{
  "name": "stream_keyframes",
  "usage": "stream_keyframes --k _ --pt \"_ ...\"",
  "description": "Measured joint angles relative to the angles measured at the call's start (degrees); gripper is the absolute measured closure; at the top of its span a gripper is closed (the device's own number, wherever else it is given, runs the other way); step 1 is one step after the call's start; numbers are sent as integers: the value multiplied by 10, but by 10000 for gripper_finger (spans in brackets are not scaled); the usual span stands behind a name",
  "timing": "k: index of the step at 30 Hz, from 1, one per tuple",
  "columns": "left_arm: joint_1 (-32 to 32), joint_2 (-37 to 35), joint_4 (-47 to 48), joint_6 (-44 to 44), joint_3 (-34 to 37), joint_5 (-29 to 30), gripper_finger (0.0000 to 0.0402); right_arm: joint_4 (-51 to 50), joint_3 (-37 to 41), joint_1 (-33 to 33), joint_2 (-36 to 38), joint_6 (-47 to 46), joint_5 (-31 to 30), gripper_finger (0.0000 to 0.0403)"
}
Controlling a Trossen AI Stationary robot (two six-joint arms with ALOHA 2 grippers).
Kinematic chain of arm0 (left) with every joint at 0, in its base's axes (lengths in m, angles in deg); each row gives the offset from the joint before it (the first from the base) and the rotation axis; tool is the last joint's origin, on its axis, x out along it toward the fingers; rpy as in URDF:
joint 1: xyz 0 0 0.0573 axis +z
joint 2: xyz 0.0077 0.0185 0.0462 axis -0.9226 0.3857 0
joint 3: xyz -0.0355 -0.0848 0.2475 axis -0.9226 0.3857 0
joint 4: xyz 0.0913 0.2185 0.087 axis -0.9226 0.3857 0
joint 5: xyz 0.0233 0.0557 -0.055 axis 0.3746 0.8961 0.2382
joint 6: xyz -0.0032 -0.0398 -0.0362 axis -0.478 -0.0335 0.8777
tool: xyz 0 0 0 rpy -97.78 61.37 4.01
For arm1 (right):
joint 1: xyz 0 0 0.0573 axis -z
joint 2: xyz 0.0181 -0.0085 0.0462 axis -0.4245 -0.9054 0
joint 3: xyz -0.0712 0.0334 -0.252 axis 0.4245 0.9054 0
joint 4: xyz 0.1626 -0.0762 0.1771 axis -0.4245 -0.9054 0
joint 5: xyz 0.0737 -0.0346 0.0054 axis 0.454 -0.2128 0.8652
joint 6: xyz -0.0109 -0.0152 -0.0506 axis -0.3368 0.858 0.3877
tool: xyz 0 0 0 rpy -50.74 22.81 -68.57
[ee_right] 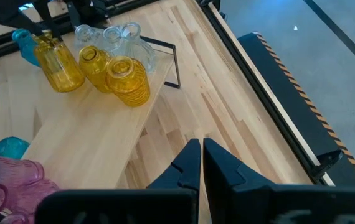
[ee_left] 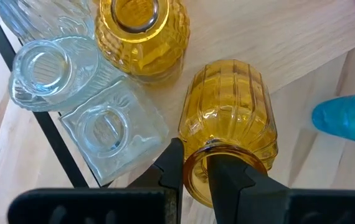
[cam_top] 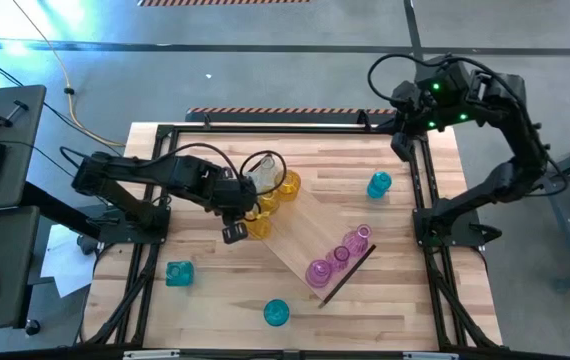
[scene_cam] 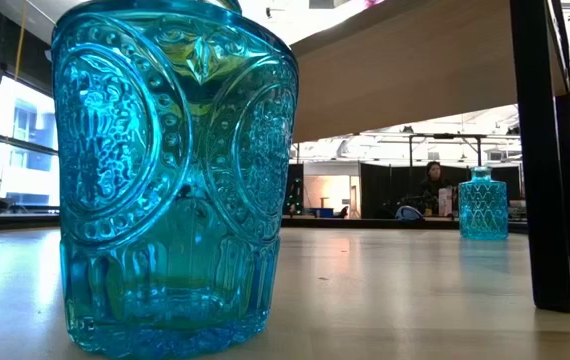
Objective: Sort vases onto shelf
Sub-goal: Put the yellow flower vase on the shelf aligned with the other yellow flower vases
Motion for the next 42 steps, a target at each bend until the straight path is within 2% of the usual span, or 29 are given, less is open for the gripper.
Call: stream_keyframes --k 8,11,18,24,42 --pt "-5 15 12 -4 -22 -15 367 0 0 0 -14 11 1 403" --pt "-6 24 22 -5 -55 -15 367 0 0 0 -16 13 2 403" --pt "-6 88 139 -35 -160 -8 367 0 0 0 -16 17 2 403" --pt "-5 142 134 -75 -217 -7 367 0 0 0 -15 17 2 403" --pt "11 165 132 -107 -218 0 367 0 0 0 -15 22 2 403"
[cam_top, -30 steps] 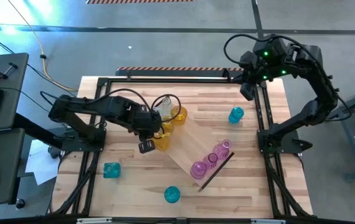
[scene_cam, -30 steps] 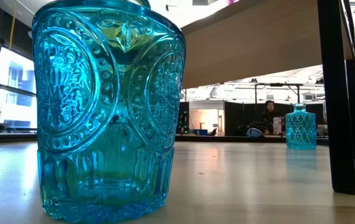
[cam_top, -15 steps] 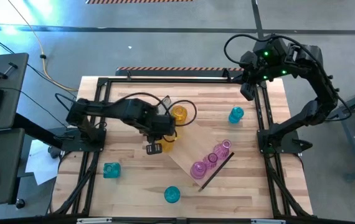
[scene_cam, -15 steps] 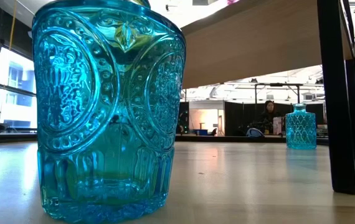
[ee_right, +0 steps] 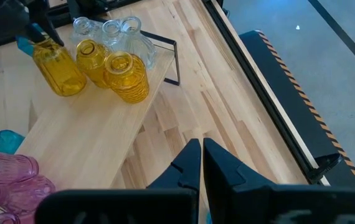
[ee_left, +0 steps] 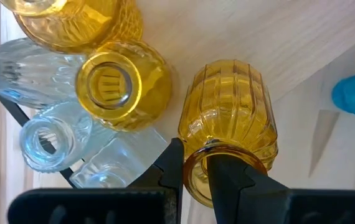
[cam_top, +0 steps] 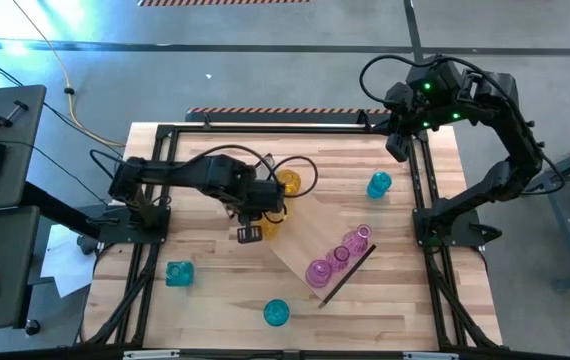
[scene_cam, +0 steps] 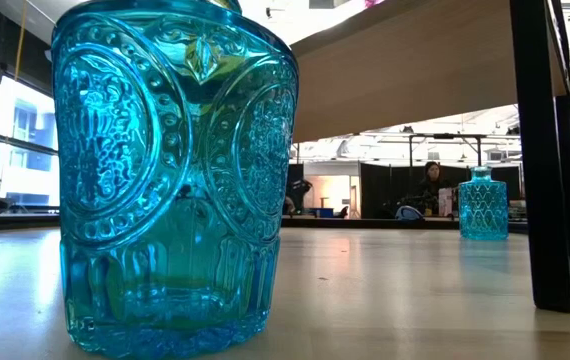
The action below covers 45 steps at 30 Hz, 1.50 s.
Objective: Sort vases onto shelf
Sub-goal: Put the yellow flower vase on the shelf aligned with the other yellow flower vases
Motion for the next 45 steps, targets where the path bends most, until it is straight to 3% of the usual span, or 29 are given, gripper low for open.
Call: stream_keyframes --k 9,36,45 --pt "3 0 0 -3 0 -21 367 0 0 0 0 0 0 403" --pt "6 -1 0 -39 1 -13 366 0 0 0 0 0 16 403" --pt "7 -1 0 -41 1 -13 333 0 0 0 0 9 17 403"
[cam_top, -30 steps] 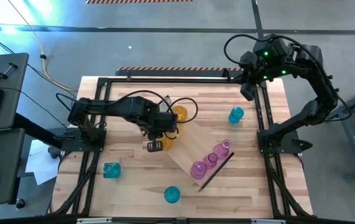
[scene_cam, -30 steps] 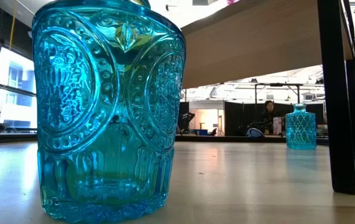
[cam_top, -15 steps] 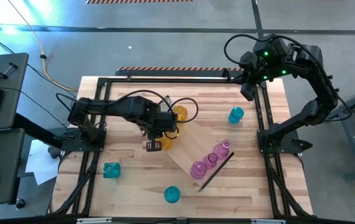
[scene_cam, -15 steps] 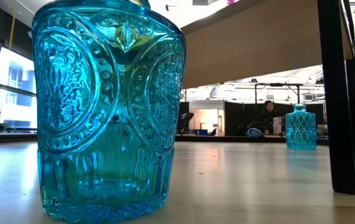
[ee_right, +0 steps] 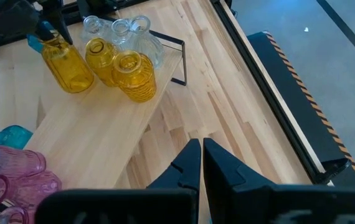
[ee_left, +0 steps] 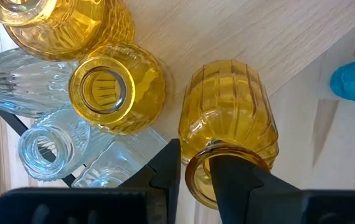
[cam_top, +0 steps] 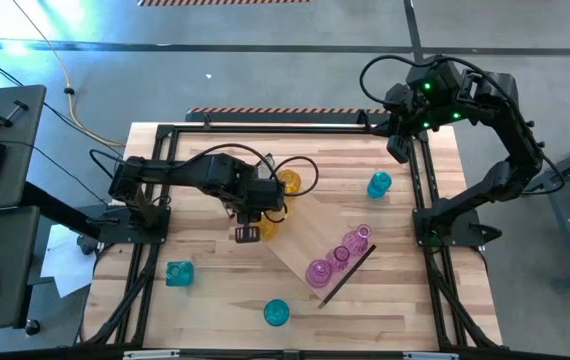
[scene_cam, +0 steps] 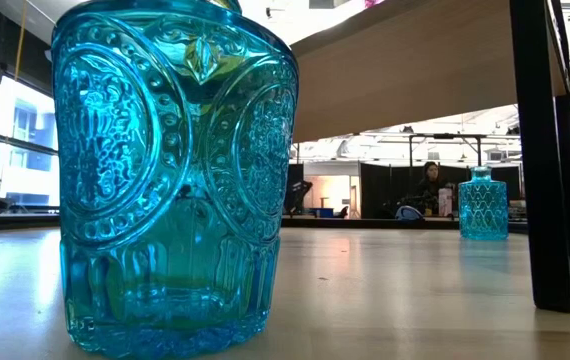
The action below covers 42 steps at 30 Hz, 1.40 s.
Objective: Sort vases onto shelf
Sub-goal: Put the yellow flower vase on the shelf aligned with the other yellow flower vases
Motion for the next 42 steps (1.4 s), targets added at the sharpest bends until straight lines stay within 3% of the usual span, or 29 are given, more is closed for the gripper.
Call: stream_keyframes --k 38,42 --pt "14 0 0 19 0 -16 318 0 0 0 0 2 7 403" --pt "14 0 0 19 0 -17 299 0 0 0 0 5 8 403"
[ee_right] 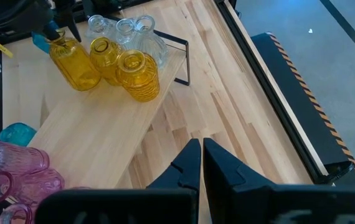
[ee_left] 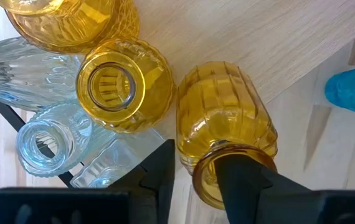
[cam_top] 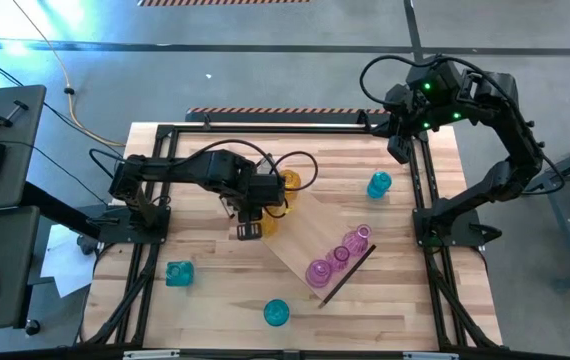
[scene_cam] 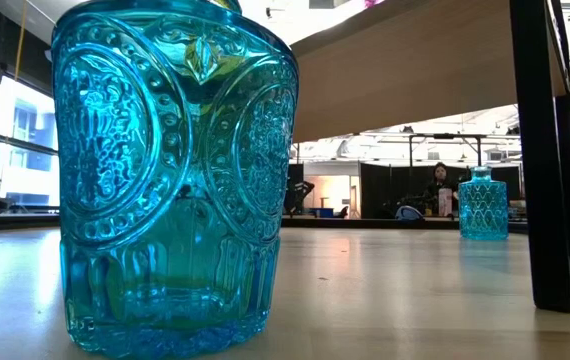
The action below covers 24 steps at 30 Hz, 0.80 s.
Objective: Sort vases onto shelf
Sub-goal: Put the yellow flower vase on the shelf aligned with the other yellow flower vases
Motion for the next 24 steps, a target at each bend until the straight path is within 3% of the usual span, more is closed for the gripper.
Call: stream_keyframes --k 9,24 --pt "0 0 -1 -1 0 -3 249 0 0 0 0 2 0 403" --pt "0 0 0 0 0 30 249 0 0 0 0 2 0 403"
